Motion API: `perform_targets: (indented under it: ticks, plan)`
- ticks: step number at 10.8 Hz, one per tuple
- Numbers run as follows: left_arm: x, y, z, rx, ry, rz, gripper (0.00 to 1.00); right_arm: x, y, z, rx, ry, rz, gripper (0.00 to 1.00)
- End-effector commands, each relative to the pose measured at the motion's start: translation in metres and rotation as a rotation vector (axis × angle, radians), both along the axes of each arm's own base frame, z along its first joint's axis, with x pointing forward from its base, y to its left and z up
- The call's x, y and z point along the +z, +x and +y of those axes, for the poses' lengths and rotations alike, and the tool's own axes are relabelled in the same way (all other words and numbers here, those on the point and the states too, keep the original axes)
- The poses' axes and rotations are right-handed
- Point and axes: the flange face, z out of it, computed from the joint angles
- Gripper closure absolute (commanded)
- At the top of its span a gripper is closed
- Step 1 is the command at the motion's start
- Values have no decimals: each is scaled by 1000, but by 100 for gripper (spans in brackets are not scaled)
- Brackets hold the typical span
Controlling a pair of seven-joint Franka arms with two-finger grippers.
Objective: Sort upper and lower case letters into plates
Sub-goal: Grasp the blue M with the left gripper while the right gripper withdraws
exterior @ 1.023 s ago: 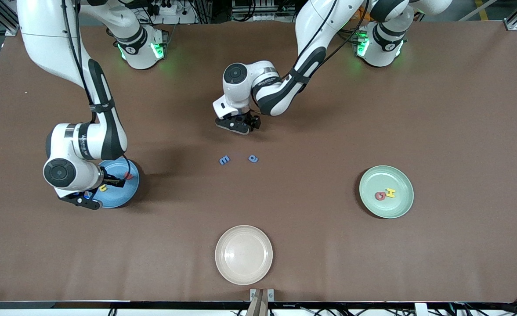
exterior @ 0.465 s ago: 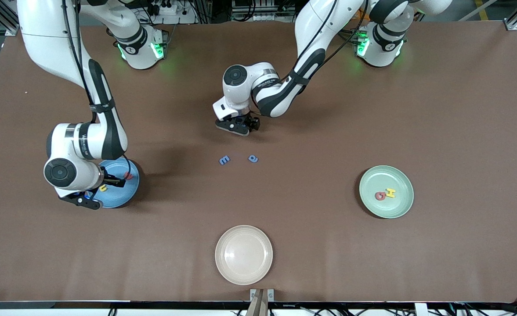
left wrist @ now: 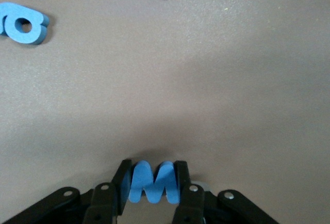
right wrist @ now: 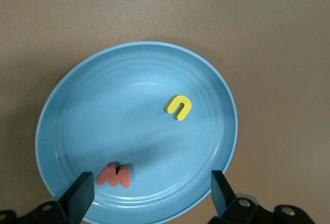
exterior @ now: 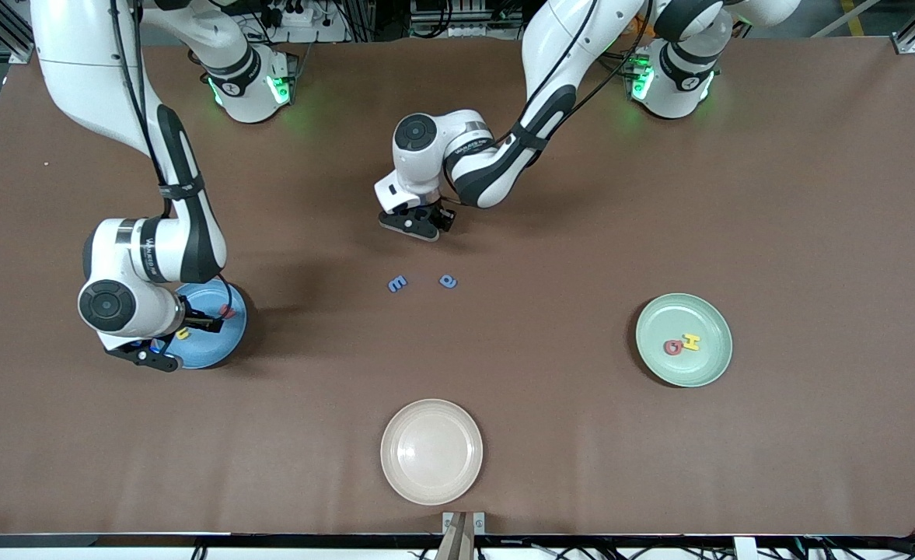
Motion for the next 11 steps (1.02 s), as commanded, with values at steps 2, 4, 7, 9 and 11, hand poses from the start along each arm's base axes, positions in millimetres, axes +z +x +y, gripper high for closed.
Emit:
perform_targets:
  ticks: [2, 4, 7, 9, 11]
  plan:
    - [8, 15, 11, 34, 42, -2, 100, 13, 1, 10, -21, 40, -20, 0]
    - [56, 42, 26, 83, 46, -19, 100, 18, 5, 19, -30, 62, -32, 0]
    - [142, 110, 82, 197, 44, -70, 100, 25, 9, 46, -72, 80, -60, 0]
    - [168, 178, 156, 213, 57, -80, 100, 24, 17, 92, -135, 87, -93, 0]
    - [189, 236, 243, 222, 48, -52, 100, 28, 22, 149, -193, 125, -129, 0]
